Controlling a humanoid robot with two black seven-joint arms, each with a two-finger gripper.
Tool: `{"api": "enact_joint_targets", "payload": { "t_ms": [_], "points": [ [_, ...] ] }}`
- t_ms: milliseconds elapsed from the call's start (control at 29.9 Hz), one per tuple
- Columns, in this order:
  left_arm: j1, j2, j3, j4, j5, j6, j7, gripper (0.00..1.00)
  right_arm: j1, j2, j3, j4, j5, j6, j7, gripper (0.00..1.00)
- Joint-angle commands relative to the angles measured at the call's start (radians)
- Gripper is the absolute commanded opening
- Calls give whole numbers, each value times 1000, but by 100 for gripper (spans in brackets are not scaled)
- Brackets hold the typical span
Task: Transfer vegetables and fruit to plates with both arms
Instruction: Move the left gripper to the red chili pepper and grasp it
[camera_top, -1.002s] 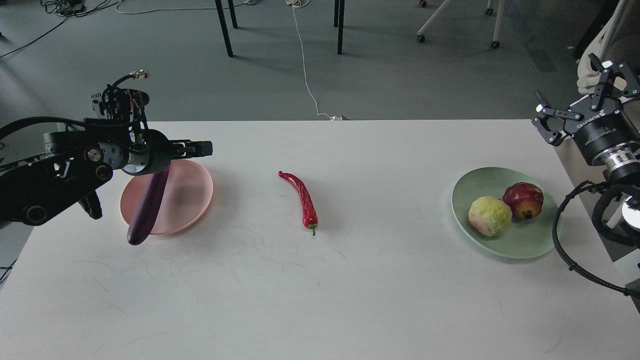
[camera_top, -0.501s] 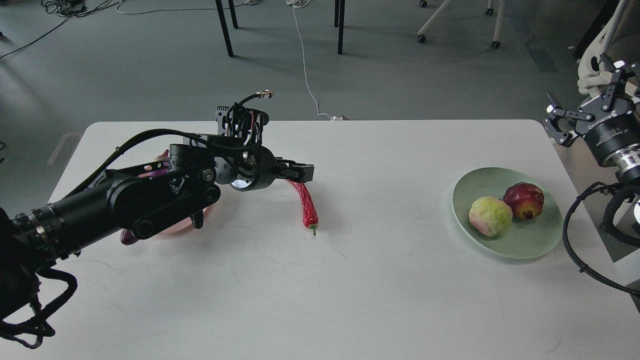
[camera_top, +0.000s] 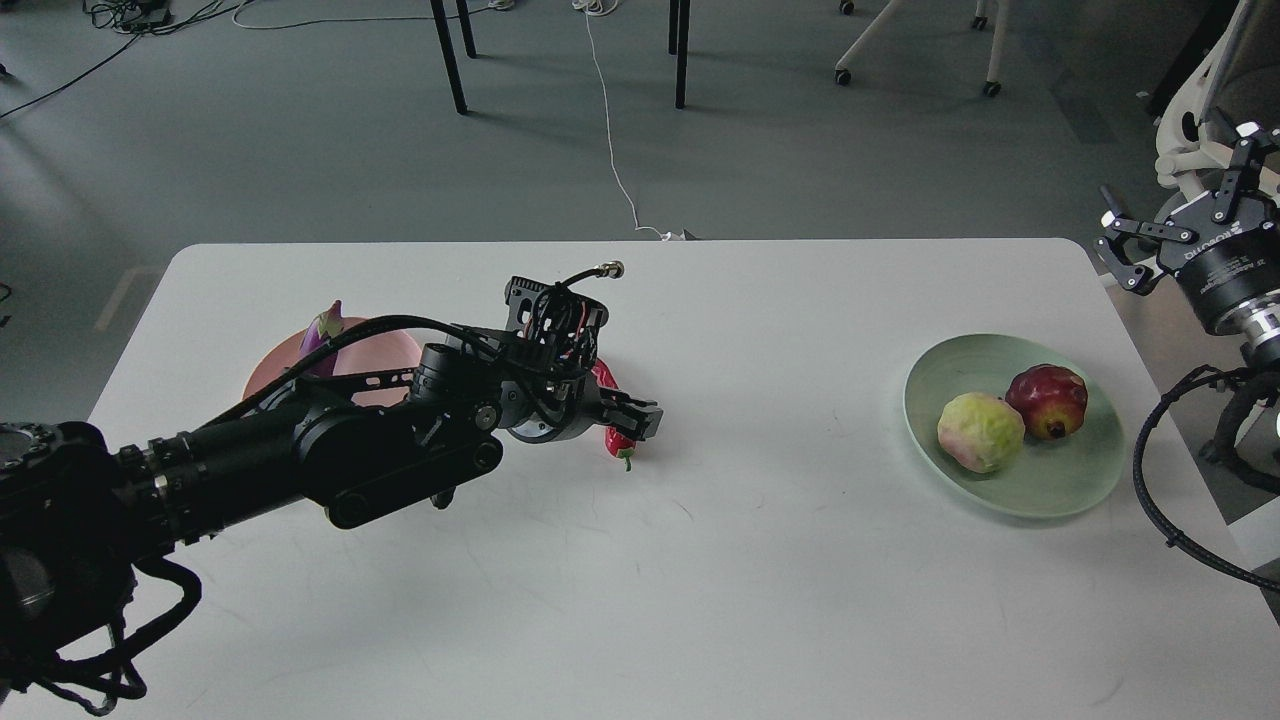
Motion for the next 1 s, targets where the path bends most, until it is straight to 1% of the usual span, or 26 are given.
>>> {"api": "enact_joint_targets", "payload": {
  "t_ms": [0, 367, 501, 668, 802, 969],
  "points": [
    [2, -4, 2, 1, 12, 0, -2, 78, -1, 1, -1, -1, 0, 0, 0, 99],
    [43, -10, 24, 21, 21, 8, -2, 77, -3, 1, -1, -1, 0, 0, 0, 99],
    [49, -10, 22, 26, 64, 10, -11, 73, -3, 2, -1, -2, 0, 0, 0, 99],
    [49, -8, 24, 26, 69, 10, -22, 61, -3, 10, -2, -4, 0, 0, 0, 99],
    [48, -4, 24, 26, 69, 8, -20, 46, -3, 10, -2, -5, 0, 0, 0, 99],
    [48, 13, 24, 16, 67, -4, -20, 35, -3, 7, -2, -7, -1, 0, 0, 99]
  ]
}}
